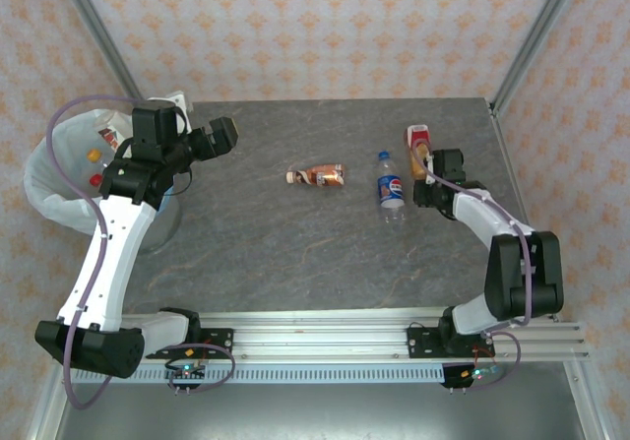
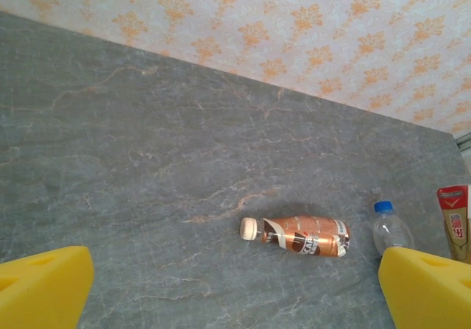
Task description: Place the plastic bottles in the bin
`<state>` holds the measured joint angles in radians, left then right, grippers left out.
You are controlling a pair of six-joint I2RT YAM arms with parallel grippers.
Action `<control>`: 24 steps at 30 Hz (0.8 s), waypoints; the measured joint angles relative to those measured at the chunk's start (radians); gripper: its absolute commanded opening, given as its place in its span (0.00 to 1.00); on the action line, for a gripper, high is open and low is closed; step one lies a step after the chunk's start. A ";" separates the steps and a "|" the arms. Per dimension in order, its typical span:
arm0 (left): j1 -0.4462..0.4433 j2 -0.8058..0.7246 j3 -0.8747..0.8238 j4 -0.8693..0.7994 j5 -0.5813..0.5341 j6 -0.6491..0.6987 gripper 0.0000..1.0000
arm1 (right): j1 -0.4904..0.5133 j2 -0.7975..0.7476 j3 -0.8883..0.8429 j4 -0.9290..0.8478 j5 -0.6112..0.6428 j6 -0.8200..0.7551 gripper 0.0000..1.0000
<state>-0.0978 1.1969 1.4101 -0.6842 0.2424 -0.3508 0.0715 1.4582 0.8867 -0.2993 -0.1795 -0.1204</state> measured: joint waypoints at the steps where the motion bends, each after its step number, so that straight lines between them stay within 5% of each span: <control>1: 0.000 0.003 0.000 0.000 0.008 -0.002 1.00 | 0.002 -0.018 -0.001 0.000 0.002 0.004 0.00; 12: 0.000 0.031 -0.041 0.066 0.128 -0.060 1.00 | 0.137 -0.198 -0.003 0.012 -0.035 0.121 0.00; 24: -0.039 0.101 -0.133 0.265 0.346 -0.215 1.00 | 0.401 -0.183 0.117 0.059 -0.069 0.275 0.00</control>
<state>-0.1371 1.2980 1.2770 -0.4191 0.5880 -0.5655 0.4725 1.2755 1.0039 -0.2405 -0.2485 0.1547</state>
